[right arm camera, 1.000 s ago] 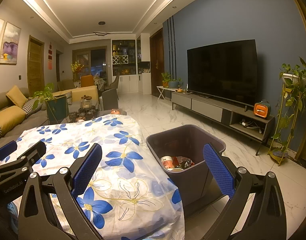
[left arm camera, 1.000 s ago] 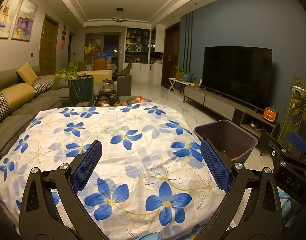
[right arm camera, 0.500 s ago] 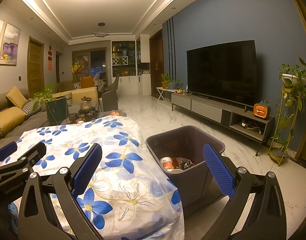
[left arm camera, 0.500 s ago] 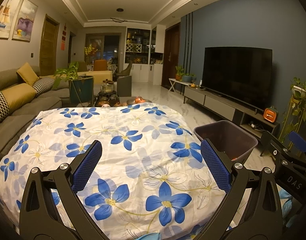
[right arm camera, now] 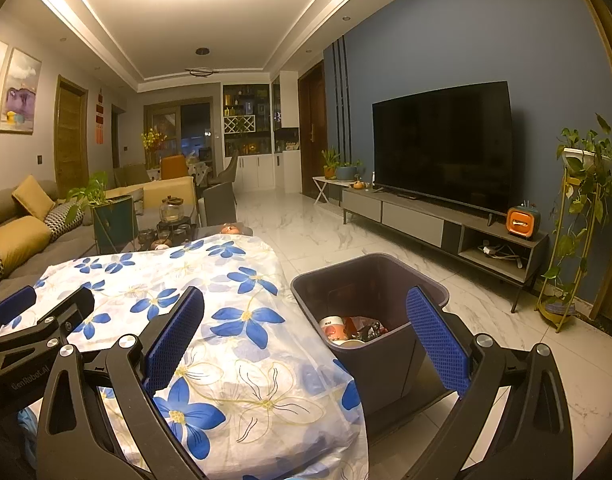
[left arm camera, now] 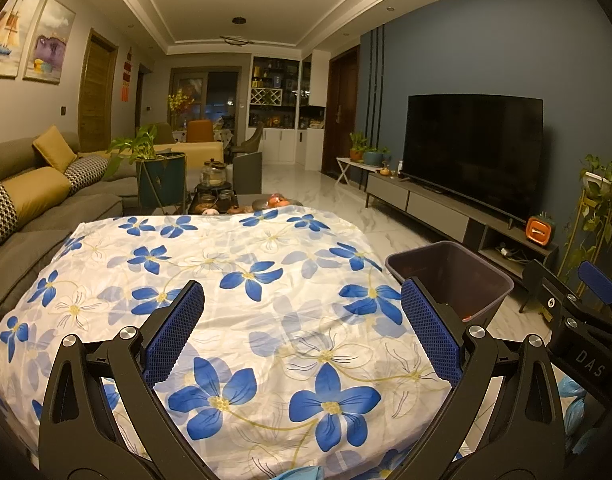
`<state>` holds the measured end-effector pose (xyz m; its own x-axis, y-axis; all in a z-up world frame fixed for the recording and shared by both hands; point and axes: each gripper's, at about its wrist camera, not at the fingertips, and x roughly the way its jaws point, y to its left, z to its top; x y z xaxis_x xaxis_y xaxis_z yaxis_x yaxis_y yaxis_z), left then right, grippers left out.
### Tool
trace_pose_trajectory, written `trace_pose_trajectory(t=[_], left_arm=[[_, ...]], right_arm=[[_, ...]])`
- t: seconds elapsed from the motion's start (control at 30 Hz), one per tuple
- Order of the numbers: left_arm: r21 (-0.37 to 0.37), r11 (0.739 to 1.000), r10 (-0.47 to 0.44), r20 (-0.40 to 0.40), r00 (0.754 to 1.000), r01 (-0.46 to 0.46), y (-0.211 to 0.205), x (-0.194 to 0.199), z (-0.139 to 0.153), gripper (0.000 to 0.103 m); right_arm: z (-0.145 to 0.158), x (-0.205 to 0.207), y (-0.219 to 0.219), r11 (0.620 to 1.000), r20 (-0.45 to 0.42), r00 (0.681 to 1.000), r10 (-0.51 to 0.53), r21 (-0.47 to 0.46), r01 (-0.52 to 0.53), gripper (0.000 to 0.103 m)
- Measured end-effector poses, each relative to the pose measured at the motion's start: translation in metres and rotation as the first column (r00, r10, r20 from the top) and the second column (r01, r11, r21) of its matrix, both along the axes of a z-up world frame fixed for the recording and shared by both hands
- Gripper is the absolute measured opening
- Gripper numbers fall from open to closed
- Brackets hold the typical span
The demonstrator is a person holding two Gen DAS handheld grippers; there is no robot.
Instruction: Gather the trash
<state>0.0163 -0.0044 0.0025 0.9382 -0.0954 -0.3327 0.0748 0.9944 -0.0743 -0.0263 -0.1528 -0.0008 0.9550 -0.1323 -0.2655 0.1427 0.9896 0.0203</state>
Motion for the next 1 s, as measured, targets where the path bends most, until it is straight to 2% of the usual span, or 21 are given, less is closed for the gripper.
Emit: trace_pose_trajectory(t=[0.9, 1.0], left_arm=[[0.011, 1.000, 0.000, 0.006, 1.000, 0.000, -0.0009, -0.0012, 0.0009, 0.097], [0.019, 1.000, -0.009, 0.006, 1.000, 0.009, -0.0027, -0.0020, 0.0021, 0.090]], right_arm=[[0.0005, -0.0004, 0.0004, 1.000, 0.002, 1.000, 0.000, 0.001, 0.000, 0.097], [0.0016, -0.0009, 0.0005, 1.000, 0.001, 1.000, 0.000, 0.004, 0.000, 0.097]])
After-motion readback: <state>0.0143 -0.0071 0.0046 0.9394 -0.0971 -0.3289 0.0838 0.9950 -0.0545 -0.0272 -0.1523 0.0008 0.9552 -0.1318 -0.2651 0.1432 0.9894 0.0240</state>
